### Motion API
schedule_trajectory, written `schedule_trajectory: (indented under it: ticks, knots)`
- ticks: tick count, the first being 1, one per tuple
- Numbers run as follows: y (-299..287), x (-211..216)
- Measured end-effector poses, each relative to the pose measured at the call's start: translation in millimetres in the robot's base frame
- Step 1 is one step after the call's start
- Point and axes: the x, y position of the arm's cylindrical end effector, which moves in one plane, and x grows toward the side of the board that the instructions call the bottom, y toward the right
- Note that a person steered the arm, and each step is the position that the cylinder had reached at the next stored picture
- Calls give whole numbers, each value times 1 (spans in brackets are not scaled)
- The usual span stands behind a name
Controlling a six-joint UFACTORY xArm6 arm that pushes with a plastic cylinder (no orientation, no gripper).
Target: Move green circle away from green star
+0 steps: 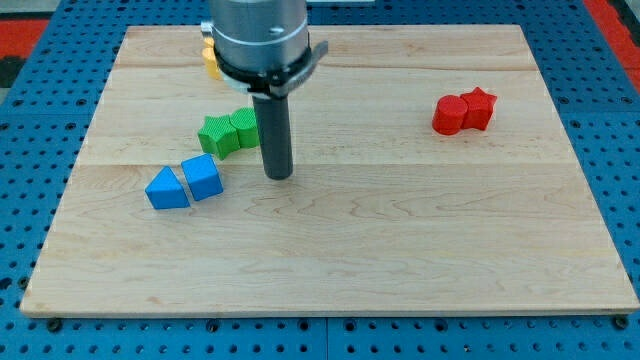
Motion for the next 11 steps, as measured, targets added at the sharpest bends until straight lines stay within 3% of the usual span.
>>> schedule_trajectory:
  ticks: [1, 3, 7, 9, 11]
  knots:
    - [-54, -6]
    - [-143, 54]
    - [-124, 74]
    - [-55, 27]
    - [-18, -60]
